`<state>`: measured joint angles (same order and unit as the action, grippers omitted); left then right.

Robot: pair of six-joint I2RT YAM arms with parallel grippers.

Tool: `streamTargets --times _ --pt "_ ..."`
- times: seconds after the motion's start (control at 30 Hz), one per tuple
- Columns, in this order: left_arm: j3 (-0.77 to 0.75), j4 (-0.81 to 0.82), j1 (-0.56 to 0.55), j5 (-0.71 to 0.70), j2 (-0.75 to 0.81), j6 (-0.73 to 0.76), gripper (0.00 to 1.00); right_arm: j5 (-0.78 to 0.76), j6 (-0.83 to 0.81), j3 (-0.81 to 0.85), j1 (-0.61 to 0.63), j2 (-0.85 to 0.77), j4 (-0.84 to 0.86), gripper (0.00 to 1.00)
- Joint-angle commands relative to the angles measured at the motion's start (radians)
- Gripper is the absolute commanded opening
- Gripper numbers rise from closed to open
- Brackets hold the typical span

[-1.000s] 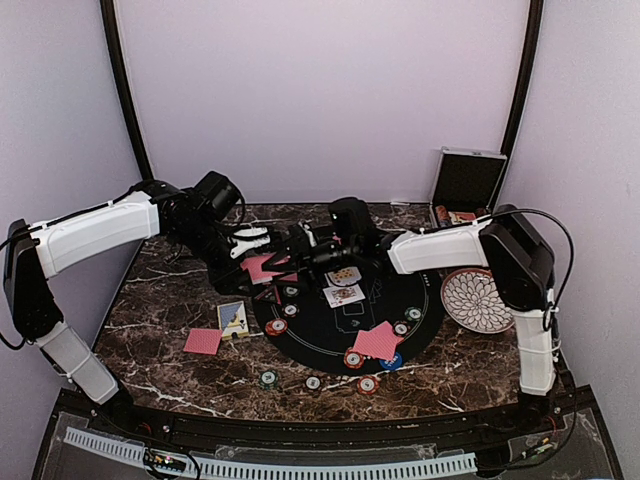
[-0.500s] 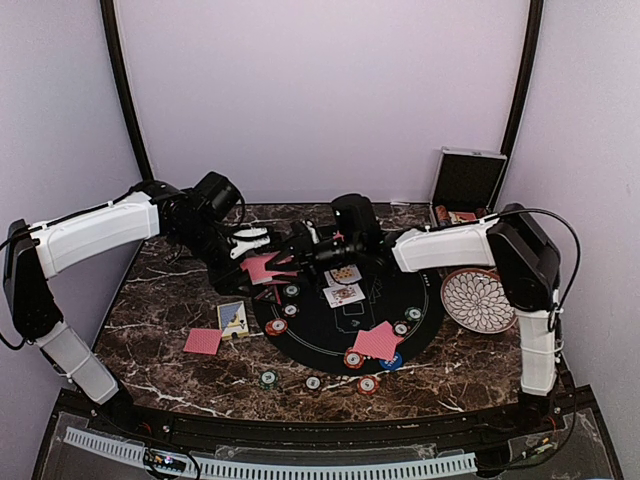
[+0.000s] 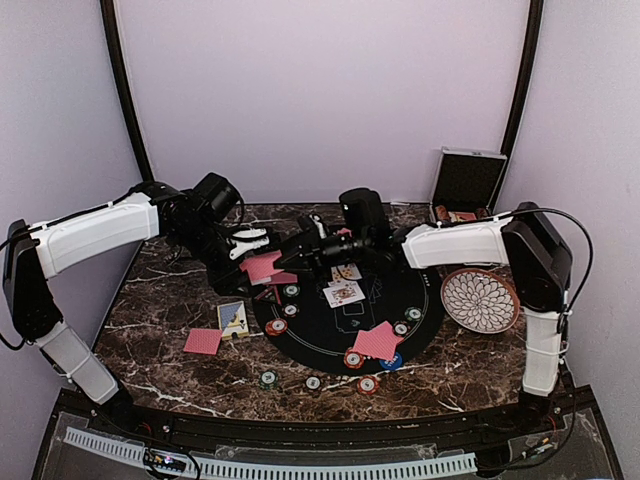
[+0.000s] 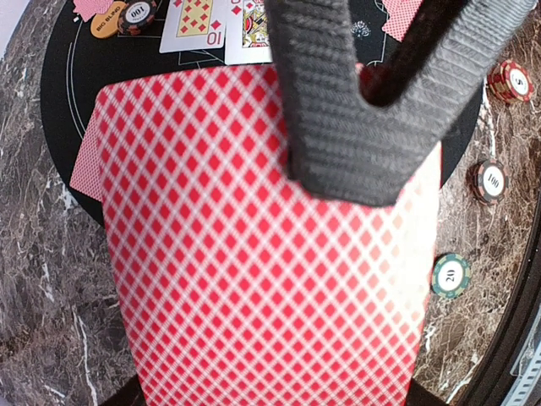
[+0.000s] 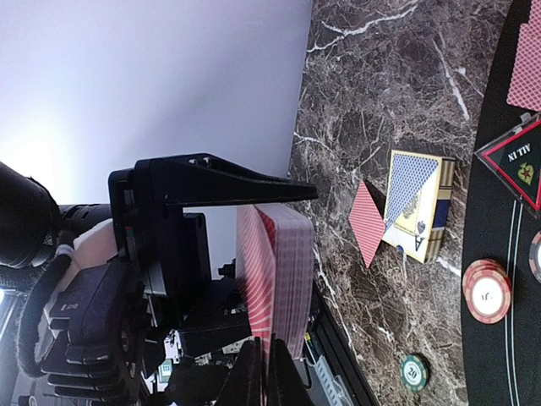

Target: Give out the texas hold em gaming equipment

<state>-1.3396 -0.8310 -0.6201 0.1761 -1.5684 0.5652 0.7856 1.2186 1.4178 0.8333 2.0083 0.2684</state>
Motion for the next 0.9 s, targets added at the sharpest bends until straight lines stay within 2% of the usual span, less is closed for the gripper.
streamTargets --times 0.0,0.3,0.37,0.43,0.53,0.6,0.7,0.87 --pt "0.010 0.013 0.001 0.001 0.048 0.008 0.00 -0.003 -0.028 -0.014 -0.016 -0.056 -0.026 0.00" --pt "0.015 0.009 0.000 -0.010 0.046 0.007 0.00 -0.031 -0.158 -0.061 -0.101 -0.164 -0.194 0.00" --pt "0.016 0.008 0.000 -0.013 0.046 0.008 0.00 -0.057 -0.223 -0.059 -0.123 -0.195 -0.279 0.00" --pt "0.016 0.008 0.001 -0.017 0.046 0.009 0.00 -0.114 -0.316 -0.041 -0.143 -0.218 -0.457 0.00" --pt "0.016 0.008 0.001 -0.023 0.047 0.010 0.00 -0.353 -0.515 0.043 -0.154 -0.227 -0.783 0.00" --pt "0.016 0.010 0.001 -0.021 0.047 0.010 0.00 -0.506 -0.601 0.090 -0.154 -0.215 -0.937 0.00" --pt "0.015 0.010 0.000 -0.020 0.047 0.009 0.00 -0.719 -0.662 0.105 -0.149 -0.204 -1.058 0.00" --pt "0.012 0.010 0.001 -0.021 0.045 0.010 0.00 -0.907 -0.676 0.129 -0.120 -0.182 -1.134 0.00"
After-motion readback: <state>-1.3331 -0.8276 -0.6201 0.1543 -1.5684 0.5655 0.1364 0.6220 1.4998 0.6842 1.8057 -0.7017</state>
